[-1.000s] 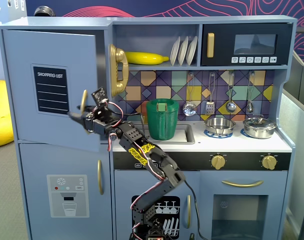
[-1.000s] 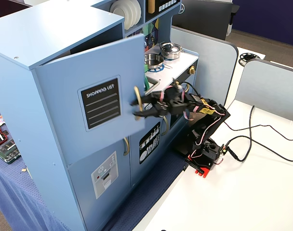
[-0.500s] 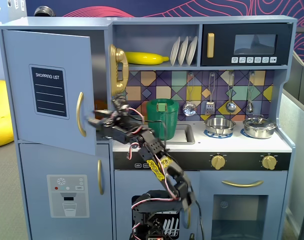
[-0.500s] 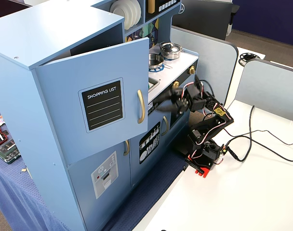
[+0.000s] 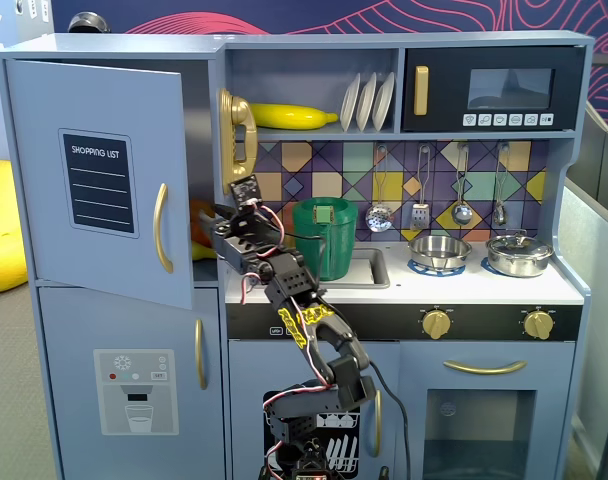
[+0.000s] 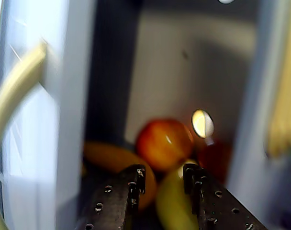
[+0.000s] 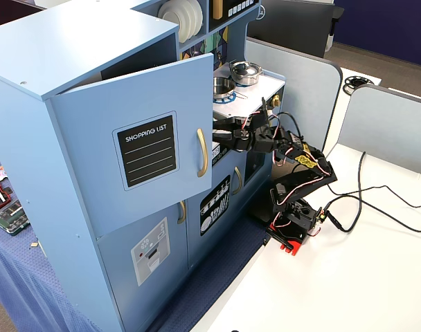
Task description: Open the left cabinet door
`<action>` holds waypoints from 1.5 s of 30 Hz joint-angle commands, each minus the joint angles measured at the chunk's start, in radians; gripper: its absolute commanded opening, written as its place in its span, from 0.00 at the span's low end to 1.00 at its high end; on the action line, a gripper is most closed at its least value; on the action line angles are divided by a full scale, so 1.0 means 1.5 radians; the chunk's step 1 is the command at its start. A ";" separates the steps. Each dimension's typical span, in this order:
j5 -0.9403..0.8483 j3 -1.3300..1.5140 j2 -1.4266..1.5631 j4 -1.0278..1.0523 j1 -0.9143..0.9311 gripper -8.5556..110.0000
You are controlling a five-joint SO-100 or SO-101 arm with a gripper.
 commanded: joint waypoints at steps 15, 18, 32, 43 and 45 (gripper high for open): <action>-0.103 -0.032 -0.072 -0.060 -0.355 0.07; -0.095 -0.025 -0.072 -0.064 -0.346 0.07; 0.118 0.258 0.136 0.236 0.315 0.07; 0.177 0.581 0.418 0.606 0.488 0.07; 0.215 0.615 0.416 0.649 0.484 0.07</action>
